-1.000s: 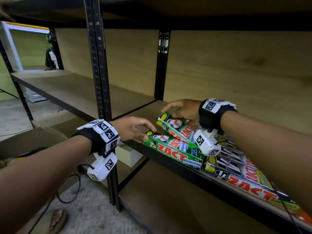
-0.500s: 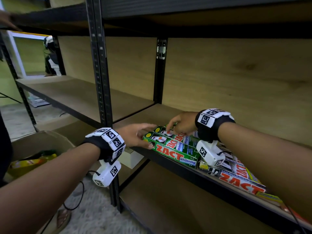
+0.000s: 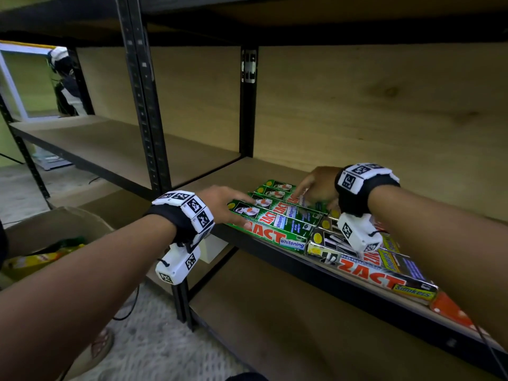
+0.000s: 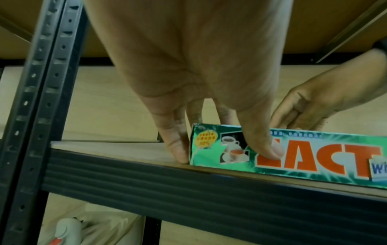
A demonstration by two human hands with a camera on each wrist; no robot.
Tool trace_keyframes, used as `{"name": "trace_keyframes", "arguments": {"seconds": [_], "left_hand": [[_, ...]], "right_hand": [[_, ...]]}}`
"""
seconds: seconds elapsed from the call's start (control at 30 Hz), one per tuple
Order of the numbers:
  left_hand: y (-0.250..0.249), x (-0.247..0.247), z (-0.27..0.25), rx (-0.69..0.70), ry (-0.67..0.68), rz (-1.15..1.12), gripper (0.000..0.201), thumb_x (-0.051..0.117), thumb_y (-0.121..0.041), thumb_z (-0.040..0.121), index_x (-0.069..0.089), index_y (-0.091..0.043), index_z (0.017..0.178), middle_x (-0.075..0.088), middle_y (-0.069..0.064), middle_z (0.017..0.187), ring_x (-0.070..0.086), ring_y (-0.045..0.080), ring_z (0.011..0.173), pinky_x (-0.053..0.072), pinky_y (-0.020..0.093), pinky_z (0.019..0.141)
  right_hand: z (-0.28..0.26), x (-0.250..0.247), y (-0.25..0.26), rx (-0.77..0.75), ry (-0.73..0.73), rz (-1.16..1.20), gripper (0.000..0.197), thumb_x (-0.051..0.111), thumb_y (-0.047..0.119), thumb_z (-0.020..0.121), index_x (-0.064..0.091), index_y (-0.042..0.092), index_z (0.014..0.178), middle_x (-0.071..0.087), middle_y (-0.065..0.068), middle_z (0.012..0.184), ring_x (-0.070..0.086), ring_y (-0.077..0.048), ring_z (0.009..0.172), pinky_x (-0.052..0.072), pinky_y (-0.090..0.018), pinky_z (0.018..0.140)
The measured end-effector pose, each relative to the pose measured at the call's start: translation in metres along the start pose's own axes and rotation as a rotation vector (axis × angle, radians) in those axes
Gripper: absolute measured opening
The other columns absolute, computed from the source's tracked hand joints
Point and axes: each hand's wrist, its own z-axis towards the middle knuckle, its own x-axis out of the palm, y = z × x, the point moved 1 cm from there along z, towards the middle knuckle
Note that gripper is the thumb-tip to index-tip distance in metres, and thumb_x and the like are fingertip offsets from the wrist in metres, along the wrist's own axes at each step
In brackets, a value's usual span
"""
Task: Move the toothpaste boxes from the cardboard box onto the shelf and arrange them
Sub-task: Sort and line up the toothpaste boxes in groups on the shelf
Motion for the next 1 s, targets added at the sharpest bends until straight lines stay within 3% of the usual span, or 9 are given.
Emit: {"name": "trace_keyframes", "arguments": {"seconds": [0.1,0.23,0.33,0.47,0.57,0.67,0.77,0.87,1.0], "left_hand": [[-0.001,-0.001,0.003,0.001,0.017,0.047,0.066,0.071,-0.057,0.080,0.046,-0.046,0.140,0.045,-0.012,0.148,0.043,0.013,0.133,0.032,0.023,0.096],[-0.002,0.000,0.005,0.000,0.031,0.086,0.069,0.070,-0.062,0.078,0.045,-0.047,0.141,0.044,-0.013,0.149,0.044,0.012,0.133,0.034,0.025,0.100],[-0.006,-0.001,0.008,-0.002,0.038,0.135,0.072,0.070,-0.064,0.077,0.045,-0.044,0.142,0.044,-0.012,0.150,0.044,0.013,0.134,0.035,0.029,0.105],[-0.012,-0.001,0.007,-0.011,0.052,0.164,0.071,0.069,-0.062,0.079,0.044,-0.042,0.143,0.043,-0.010,0.150,0.050,0.013,0.127,0.039,0.031,0.102],[-0.017,0.001,0.000,-0.022,0.009,0.203,0.067,0.066,-0.060,0.082,0.044,-0.041,0.143,0.049,-0.009,0.146,0.057,0.008,0.104,0.043,0.025,0.091],[-0.025,0.002,-0.008,-0.021,-0.029,0.256,0.062,0.068,-0.057,0.082,0.050,-0.038,0.138,0.052,-0.006,0.143,0.055,0.016,0.121,0.046,0.034,0.100],[-0.045,-0.004,-0.020,0.008,-0.056,0.313,0.052,0.068,-0.052,0.084,0.055,-0.037,0.132,0.055,-0.004,0.139,0.056,0.019,0.119,0.049,0.040,0.098],[-0.074,-0.009,-0.038,0.089,-0.105,0.313,0.040,0.063,-0.045,0.091,0.060,-0.031,0.128,0.058,-0.003,0.133,0.056,0.019,0.118,0.046,0.034,0.097],[-0.118,-0.004,-0.070,0.199,-0.129,0.258,0.017,0.065,-0.035,0.089,0.072,-0.026,0.102,0.071,-0.004,0.101,0.067,0.018,0.094,0.051,0.028,0.083]], "right_hand": [[0.008,-0.002,-0.007,0.043,-0.003,-0.119,0.048,0.070,0.016,0.084,0.065,0.040,0.125,0.058,0.007,0.134,0.060,-0.013,0.096,0.052,-0.023,0.073],[0.013,-0.001,-0.012,0.071,0.045,-0.204,0.054,0.076,0.028,0.080,0.062,0.044,0.129,0.058,0.006,0.138,0.062,-0.019,0.111,0.051,-0.030,0.093],[0.012,-0.002,-0.013,0.047,0.058,-0.183,0.051,0.074,0.025,0.085,0.061,0.039,0.132,0.056,0.005,0.141,0.058,-0.017,0.113,0.047,-0.026,0.090],[0.007,0.001,-0.017,0.038,0.057,-0.079,0.046,0.070,0.017,0.090,0.063,0.037,0.130,0.054,0.003,0.142,0.055,-0.012,0.096,0.045,-0.023,0.081],[-0.007,0.000,-0.018,0.021,-0.015,0.041,0.047,0.057,0.001,0.091,0.072,0.035,0.119,0.061,0.003,0.113,0.063,-0.017,0.080,0.053,-0.029,0.071],[-0.030,0.000,-0.022,0.028,-0.088,0.089,0.054,0.043,-0.005,0.089,0.078,0.034,0.101,0.061,0.006,0.075,0.056,-0.024,0.055,0.051,-0.035,0.059],[-0.068,-0.003,-0.022,0.047,-0.118,0.060,0.044,0.049,0.000,0.089,0.077,0.034,0.093,0.065,0.006,0.081,0.060,-0.016,0.060,0.053,-0.028,0.056],[-0.117,-0.006,-0.019,0.081,-0.084,0.114,0.032,0.055,-0.001,0.090,0.075,0.023,0.097,0.069,0.000,0.075,0.064,-0.017,0.063,0.057,-0.030,0.061],[-0.182,0.007,-0.023,0.108,-0.071,0.232,0.023,0.054,0.002,0.092,0.072,0.016,0.094,0.072,-0.009,0.077,0.064,-0.025,0.058,0.058,-0.034,0.055]]}}
